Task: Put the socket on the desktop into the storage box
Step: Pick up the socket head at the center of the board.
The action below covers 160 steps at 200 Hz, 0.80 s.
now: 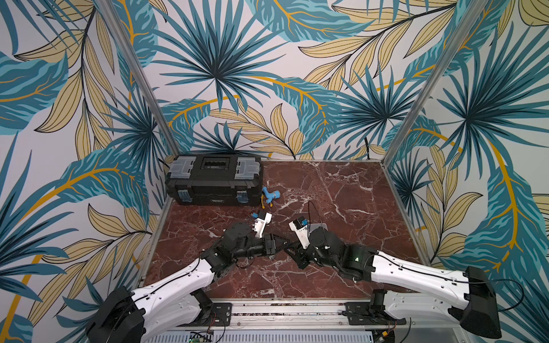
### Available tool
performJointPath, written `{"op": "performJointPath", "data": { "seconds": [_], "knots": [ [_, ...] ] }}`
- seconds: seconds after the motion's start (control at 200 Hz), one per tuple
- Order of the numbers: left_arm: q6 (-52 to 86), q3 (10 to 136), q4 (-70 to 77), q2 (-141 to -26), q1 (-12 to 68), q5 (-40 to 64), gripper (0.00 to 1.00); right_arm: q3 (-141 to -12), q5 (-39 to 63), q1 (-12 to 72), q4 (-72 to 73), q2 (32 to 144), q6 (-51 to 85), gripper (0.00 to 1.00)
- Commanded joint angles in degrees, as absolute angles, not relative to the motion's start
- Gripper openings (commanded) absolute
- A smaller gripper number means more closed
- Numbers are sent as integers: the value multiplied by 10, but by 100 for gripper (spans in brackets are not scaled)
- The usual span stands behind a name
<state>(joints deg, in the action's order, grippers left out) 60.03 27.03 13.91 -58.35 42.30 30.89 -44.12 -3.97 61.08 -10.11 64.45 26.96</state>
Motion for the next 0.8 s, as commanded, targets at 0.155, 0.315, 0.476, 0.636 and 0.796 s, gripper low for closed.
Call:
{"op": "performJointPath", "data": {
  "seconds": [0.155, 0.315, 0.476, 0.636, 0.796],
  "knots": [
    [604, 277, 164, -601, 426, 317, 29, -417, -35, 614, -64, 632, 279, 0],
    [571, 298, 69, -607, 425, 271, 49, -421, -111, 614, -107, 630, 290, 0],
    [490, 319, -79, -575, 450, 165, 50, -449, -280, 584, -274, 658, 376, 0],
    [440, 333, -156, -599, 554, 79, 44, -450, -216, 509, -329, 677, 432, 0],
    [444, 333, -172, -673, 636, 56, 33, -481, -194, 507, -349, 688, 429, 0]
  ]
}}
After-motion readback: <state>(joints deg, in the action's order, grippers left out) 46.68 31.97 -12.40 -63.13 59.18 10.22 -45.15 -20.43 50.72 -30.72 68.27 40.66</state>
